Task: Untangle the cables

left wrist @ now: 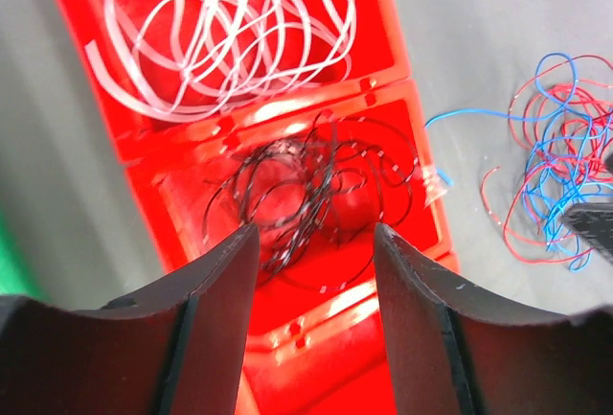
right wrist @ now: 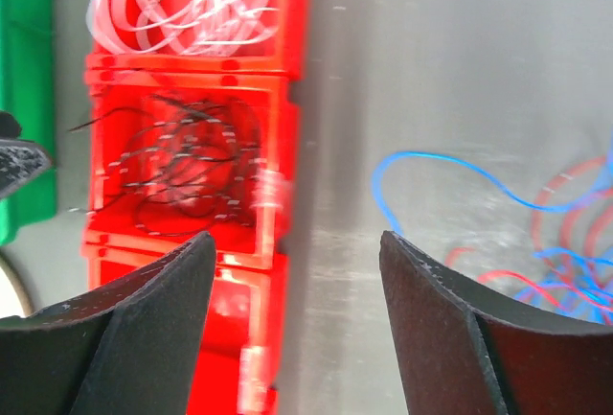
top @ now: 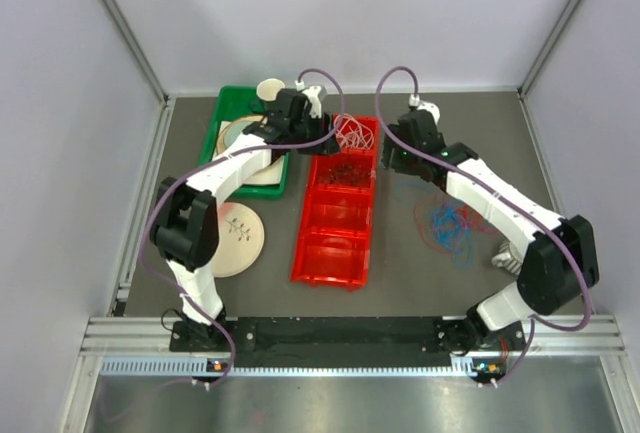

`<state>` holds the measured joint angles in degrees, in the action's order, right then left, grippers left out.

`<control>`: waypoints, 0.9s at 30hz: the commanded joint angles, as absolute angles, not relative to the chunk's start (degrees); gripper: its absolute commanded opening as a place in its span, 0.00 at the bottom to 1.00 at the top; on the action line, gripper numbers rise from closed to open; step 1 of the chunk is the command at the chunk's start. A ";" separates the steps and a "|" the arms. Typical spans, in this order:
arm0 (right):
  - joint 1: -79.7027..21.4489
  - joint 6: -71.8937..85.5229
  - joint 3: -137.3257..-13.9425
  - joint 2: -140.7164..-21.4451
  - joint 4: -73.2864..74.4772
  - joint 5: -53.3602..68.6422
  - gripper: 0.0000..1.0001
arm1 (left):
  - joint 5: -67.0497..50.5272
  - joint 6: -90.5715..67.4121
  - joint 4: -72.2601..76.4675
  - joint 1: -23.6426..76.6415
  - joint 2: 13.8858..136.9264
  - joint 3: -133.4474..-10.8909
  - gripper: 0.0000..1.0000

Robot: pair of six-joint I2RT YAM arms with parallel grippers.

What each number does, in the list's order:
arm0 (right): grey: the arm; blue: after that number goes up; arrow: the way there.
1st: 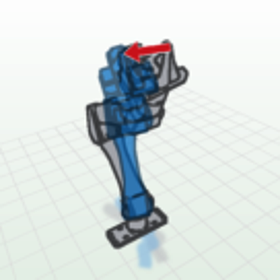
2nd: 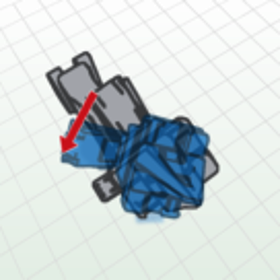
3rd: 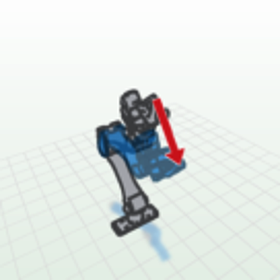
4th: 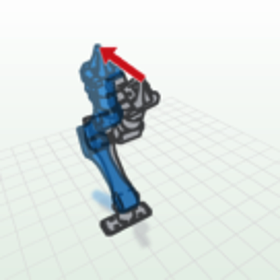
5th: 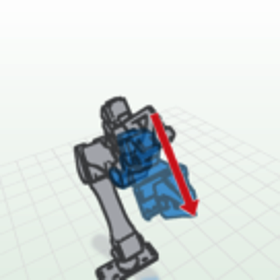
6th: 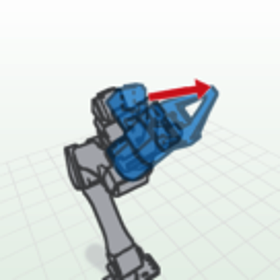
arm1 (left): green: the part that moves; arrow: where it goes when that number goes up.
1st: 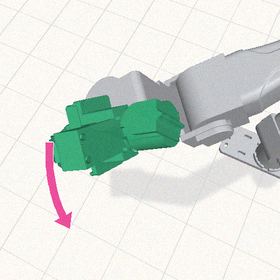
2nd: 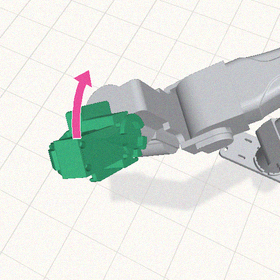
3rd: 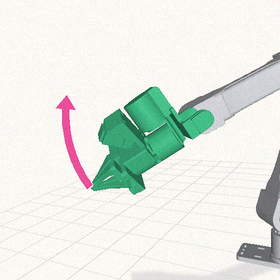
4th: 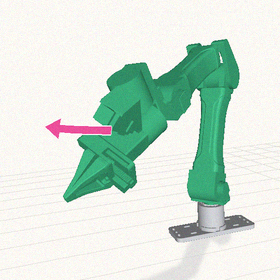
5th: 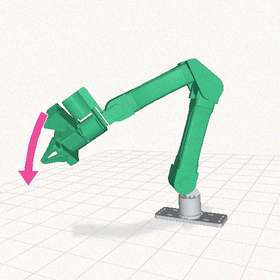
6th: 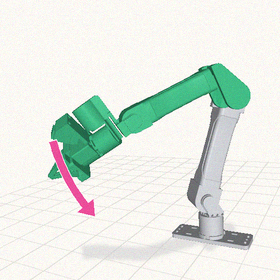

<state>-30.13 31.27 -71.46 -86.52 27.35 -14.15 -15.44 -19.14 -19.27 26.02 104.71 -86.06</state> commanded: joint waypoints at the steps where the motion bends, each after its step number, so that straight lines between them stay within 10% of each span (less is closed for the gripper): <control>1: -26.72 31.73 -67.86 -82.10 25.75 -15.56 0.69 | -17.05 -18.28 -15.91 27.16 108.80 -88.86 0.55; 15: -15.56 31.64 -58.54 -74.45 25.58 -12.13 0.69 | -17.32 -16.09 -19.33 29.97 113.73 -91.14 0.54; 27: -8.09 31.03 -54.93 -68.65 25.93 -9.49 0.84 | -7.14 -13.62 -22.94 29.97 105.65 -92.64 0.72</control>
<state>-9.45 31.51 -56.03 -70.89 27.03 -10.72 -13.04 -15.22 -22.33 30.11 110.67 -90.24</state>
